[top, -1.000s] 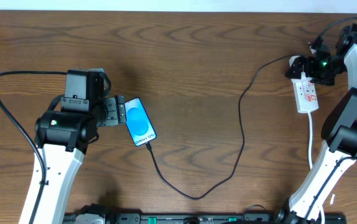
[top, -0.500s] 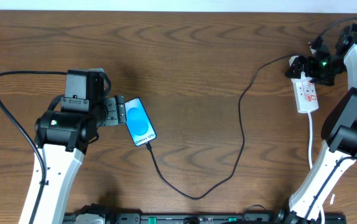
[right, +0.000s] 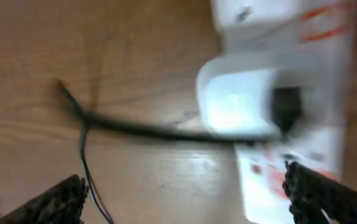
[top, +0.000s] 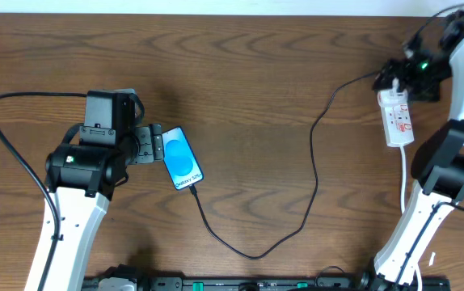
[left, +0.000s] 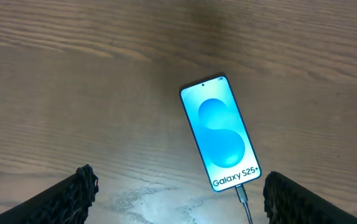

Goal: Plug charger to phone and switch on socket
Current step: 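Lift the right gripper up and away from the power strip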

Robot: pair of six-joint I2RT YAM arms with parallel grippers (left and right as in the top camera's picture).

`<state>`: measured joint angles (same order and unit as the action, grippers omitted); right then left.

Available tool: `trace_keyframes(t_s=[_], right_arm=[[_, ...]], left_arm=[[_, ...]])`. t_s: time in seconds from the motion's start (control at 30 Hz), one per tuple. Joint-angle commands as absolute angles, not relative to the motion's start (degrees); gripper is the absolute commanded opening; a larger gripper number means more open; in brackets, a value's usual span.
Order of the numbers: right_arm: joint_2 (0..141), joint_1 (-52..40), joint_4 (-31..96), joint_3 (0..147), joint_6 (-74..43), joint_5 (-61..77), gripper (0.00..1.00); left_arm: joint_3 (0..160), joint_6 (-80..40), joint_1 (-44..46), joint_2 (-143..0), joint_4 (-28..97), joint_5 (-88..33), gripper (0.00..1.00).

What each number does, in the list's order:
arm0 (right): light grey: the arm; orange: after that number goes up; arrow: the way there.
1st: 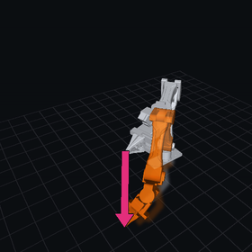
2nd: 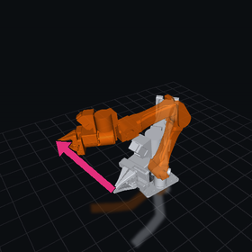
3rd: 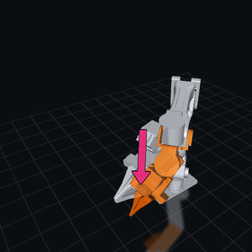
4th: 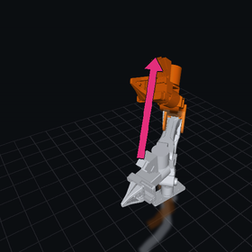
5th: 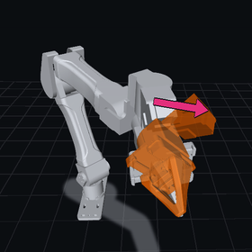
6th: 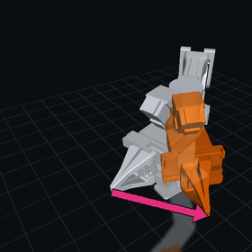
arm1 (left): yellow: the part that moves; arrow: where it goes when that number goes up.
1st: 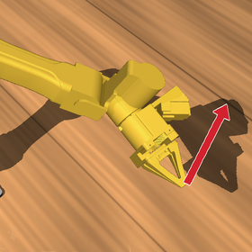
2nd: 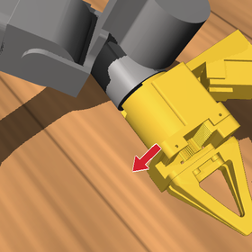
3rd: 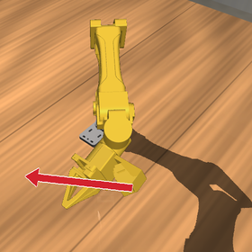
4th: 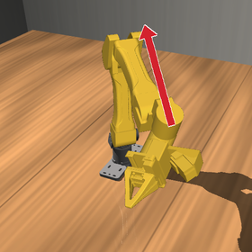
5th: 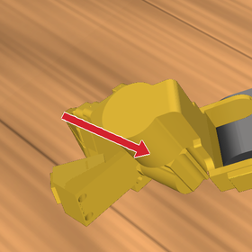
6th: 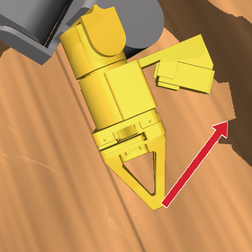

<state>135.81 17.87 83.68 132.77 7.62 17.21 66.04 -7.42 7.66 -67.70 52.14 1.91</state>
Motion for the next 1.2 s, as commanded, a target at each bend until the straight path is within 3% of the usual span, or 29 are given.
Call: trace_keyframes(t_s=[0.0, 0.23, 0.77, 1.17], right_arm=[[135.41, 18.15, 88.99, 143.74, 3.79, 8.86, 0.99], [133.97, 17.61, 97.34, 158.45, -0.78, 1.52, 0.99], [115.68, 13.39, 97.32, 158.52, -3.05, 2.46, 0.99], [114.19, 13.41, 97.3, 158.45, -2.98, 4.23, 0.99]], left_arm=[[66.98, -6.87, 7.79, -67.79, 52.25, 3.05, 0.88], [66.98, -6.87, 7.81, -67.79, 52.27, 3.05, 0.88], [66.98, -6.9, 7.81, -67.79, 52.27, 3.05, 0.88], [66.98, -6.9, 7.79, -67.79, 52.25, 3.05, 0.88]])
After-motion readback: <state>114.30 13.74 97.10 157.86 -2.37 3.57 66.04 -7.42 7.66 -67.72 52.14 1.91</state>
